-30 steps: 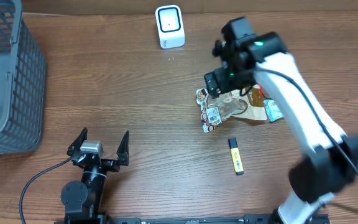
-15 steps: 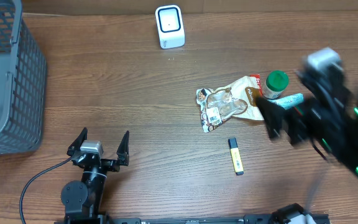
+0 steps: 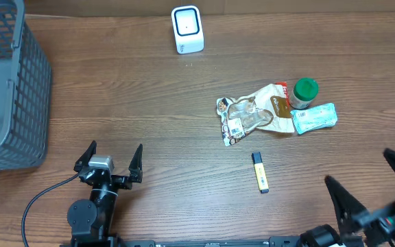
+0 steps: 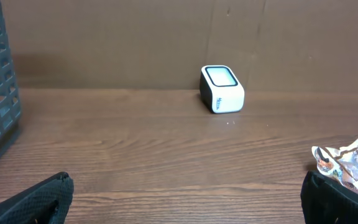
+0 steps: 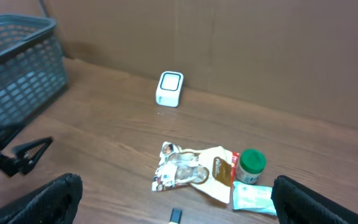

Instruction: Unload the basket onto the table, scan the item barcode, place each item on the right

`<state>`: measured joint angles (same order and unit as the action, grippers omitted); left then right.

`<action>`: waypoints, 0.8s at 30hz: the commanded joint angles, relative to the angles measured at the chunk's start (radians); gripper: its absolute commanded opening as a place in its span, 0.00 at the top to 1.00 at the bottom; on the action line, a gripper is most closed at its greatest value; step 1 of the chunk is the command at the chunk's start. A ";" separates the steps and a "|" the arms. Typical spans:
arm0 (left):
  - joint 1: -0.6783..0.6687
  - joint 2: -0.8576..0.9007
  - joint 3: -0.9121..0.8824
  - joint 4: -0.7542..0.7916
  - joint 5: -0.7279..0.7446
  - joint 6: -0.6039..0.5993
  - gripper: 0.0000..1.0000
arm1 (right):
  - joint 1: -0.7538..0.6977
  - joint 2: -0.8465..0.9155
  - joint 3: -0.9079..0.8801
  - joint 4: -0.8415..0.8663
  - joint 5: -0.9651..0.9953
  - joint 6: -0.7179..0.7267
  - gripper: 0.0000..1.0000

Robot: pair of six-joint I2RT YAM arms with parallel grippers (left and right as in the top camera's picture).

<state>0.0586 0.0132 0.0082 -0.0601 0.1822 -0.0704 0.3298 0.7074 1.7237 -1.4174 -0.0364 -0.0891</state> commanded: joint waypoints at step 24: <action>-0.007 -0.009 -0.003 -0.003 -0.007 0.022 0.00 | -0.174 -0.703 -1.448 1.341 -0.067 0.013 0.00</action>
<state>0.0586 0.0128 0.0082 -0.0597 0.1822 -0.0700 0.1722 0.0151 0.3927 -0.2253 -0.0612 -0.0818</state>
